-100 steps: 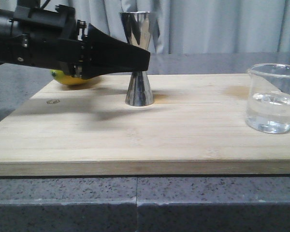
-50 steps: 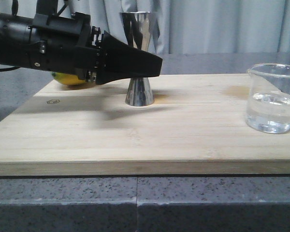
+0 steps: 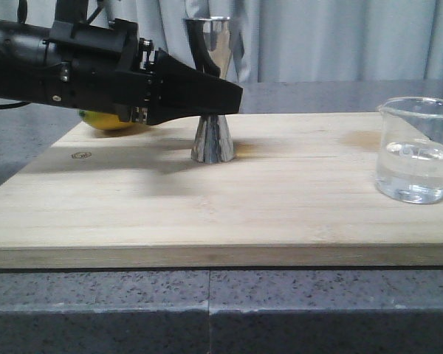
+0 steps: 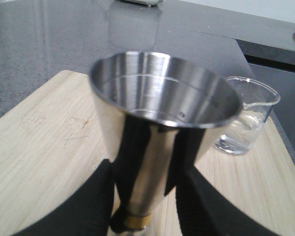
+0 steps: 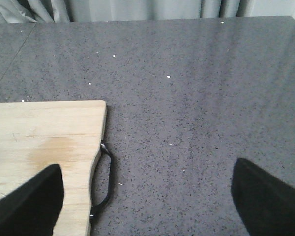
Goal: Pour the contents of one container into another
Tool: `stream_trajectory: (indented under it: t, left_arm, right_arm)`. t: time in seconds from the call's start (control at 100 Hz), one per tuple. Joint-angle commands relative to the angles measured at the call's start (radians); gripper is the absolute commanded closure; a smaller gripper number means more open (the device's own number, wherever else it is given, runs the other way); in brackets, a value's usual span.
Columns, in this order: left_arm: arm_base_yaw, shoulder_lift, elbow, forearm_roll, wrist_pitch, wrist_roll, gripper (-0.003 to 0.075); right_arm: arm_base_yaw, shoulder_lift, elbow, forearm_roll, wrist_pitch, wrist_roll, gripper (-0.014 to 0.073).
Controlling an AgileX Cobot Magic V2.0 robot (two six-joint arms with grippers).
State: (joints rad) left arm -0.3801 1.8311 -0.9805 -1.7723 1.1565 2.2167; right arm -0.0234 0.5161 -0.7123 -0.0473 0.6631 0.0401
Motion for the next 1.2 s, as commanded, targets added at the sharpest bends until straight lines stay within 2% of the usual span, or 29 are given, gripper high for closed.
stream_trajectory:
  t: [0.0,0.39,0.6,0.81,0.95,1.19]
  left_arm:
    - [-0.009,-0.04,-0.023,-0.08,0.112,-0.001,0.0512]
    - [-0.009,-0.04,-0.028,-0.08,0.112,0.017,0.0652]
    - [-0.009,-0.04,-0.029,-0.08,0.112,0.047,0.07]
    - [-0.009,-0.04,-0.051,-0.08,0.112,0.05,0.0701]
    - [-0.009,-0.04,-0.068,-0.08,0.112,0.109,0.0701]
    - [-0.009,-0.04,-0.067,-0.08,0.112,0.109,0.0701]
  right_arm:
    - [-0.003,0.012,-0.036,-0.008,-0.071,-0.005,-0.0034]
    - [0.001,0.012,-0.036,-0.003,-0.068,-0.04,-0.0034]
    - [0.001,0.012,-0.036,0.156,-0.062,-0.194,-0.0034]
    - [0.001,0.012,-0.036,0.307,-0.026,-0.338,-0.0034]
    - [0.001,0.025,-0.036,0.411,0.005,-0.437,-0.0034]
    - [0.001,0.088,-0.074,0.443,0.063,-0.482,-0.0034]
